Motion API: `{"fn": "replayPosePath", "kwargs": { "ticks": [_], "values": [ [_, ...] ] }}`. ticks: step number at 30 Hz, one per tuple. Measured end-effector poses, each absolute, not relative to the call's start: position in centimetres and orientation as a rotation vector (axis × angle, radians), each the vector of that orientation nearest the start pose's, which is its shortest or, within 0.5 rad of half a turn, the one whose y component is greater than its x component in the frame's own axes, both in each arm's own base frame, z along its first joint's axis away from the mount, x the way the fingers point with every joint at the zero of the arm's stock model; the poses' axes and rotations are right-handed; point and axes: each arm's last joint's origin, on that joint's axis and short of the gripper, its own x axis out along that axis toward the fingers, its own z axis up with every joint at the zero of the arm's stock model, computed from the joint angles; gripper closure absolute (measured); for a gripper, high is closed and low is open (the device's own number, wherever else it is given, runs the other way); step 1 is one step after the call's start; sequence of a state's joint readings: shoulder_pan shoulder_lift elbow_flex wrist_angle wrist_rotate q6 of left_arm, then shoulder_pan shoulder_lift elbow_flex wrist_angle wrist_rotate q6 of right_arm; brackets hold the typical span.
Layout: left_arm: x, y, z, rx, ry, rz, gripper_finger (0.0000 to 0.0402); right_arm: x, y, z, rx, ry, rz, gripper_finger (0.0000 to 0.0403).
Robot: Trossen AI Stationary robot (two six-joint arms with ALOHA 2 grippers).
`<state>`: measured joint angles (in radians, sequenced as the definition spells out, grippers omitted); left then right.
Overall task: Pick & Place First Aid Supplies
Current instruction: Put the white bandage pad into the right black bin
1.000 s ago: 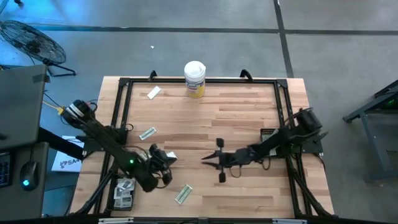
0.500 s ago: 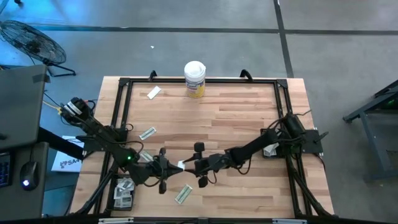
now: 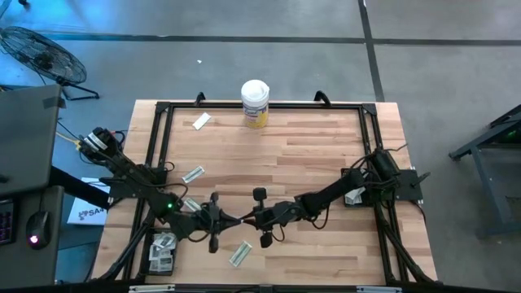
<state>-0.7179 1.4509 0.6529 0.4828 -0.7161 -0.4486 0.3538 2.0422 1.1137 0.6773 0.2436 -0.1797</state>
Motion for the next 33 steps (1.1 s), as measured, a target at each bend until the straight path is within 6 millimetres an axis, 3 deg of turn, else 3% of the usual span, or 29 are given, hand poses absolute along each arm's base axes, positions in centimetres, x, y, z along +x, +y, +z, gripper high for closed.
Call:
{"fn": "replayPosePath", "kwargs": {
  "ticks": [7, 16, 20, 26, 33],
  "values": [
    [22.8, -17.4, 20.3, -0.197, 0.233, 0.081, 0.0388, 40.3, 14.1, 15.2, -0.220, 0.257, 0.097, 0.0399],
    [22.4, -16.9, 20.9, -0.091, 0.231, 0.134, 0.0305, 40.0, 13.7, 14.3, -0.099, 0.360, -0.023, 0.0400],
    [21.6, -16.0, 21.8, -0.008, 0.252, 0.176, 0.0282, 39.1, 13.1, 15.8, 0.016, 0.422, -0.128, 0.0401],
    [20.6, -15.0, 22.3, 0.043, 0.291, 0.234, 0.0280, 34.7, 11.3, 20.2, 0.225, 0.634, -0.348, 0.0401],
    [20.6, -15.1, 21.5, 0.040, 0.328, 0.230, 0.0279, 26.3, 8.8, 24.4, 0.553, 1.042, -0.565, 0.0401]
  ]
}}
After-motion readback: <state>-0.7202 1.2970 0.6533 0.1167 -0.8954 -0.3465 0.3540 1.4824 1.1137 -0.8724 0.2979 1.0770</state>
